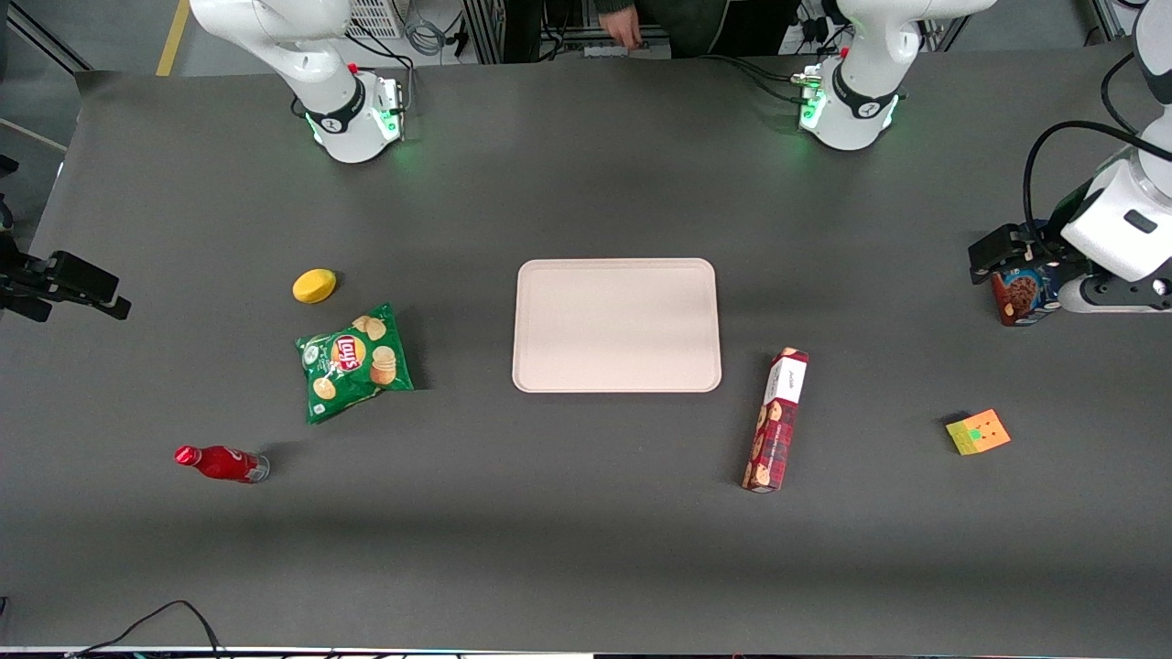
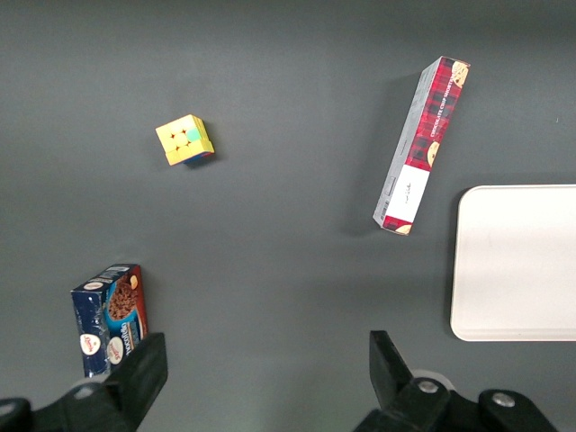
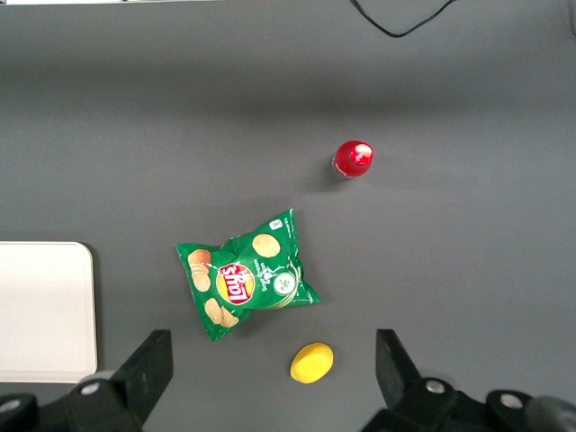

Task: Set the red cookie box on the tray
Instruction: 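Start moving the left arm out from its rest pose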

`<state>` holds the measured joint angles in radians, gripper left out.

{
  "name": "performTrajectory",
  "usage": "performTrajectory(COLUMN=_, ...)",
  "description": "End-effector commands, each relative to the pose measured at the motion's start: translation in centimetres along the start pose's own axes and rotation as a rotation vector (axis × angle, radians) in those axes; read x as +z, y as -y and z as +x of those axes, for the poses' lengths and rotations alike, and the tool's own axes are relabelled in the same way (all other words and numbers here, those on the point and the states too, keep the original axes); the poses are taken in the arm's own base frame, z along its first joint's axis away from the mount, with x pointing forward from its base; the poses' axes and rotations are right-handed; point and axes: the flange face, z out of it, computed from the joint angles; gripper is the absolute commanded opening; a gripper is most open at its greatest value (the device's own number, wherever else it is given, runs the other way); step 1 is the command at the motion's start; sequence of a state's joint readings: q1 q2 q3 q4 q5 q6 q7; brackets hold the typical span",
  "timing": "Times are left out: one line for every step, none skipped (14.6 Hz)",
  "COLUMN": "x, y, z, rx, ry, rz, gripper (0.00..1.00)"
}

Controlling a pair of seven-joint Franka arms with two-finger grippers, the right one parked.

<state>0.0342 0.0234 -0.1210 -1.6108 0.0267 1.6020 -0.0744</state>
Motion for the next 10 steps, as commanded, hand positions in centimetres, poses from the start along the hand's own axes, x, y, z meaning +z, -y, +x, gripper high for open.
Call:
performTrajectory(x=-0.87, y=-0.11, z=-0.58, rx=0.015, ry=0.002, rz=-0.008, gripper=1.00)
performTrajectory(x=-0.87, y=-0.11, z=-0.58, rx=0.015, ry=0.002, rz=-0.008, gripper=1.00)
performTrajectory(x=-0.87, y=-0.11, z=-0.58, rx=0.015, ry=0.002, rz=-0.008, gripper=1.00)
performTrajectory(x=-0.87, y=-0.11, z=-0.58, rx=0.015, ry=0.002, rz=-0.008, gripper=1.00)
performTrajectory(x=-0.86, y=-0.11, z=-0.59, rx=0.015, ry=0.004, rz=-0.008, gripper=1.00)
performTrajectory(x=-0.86, y=-0.11, z=-0.60, rx=0.015, ry=0.004, rz=-0.008, gripper=1.00)
performTrajectory(x=-0.85, y=-0.11, z=-0.61, rx=0.021, ry=0.005, rz=-0.008, gripper=1.00)
performTrajectory(x=-0.76, y=-0.11, z=-0.63, rx=0.045, ry=0.008, rz=-0.008, gripper=1.00)
performTrajectory(x=-0.74, y=-0.21, z=-0.67, rx=0.062, ry=0.011, rz=-0.009, gripper=1.00)
performTrajectory(x=-0.73, y=-0.36, z=-0.64, rx=0.070, ry=0.011, rz=-0.008, gripper=1.00)
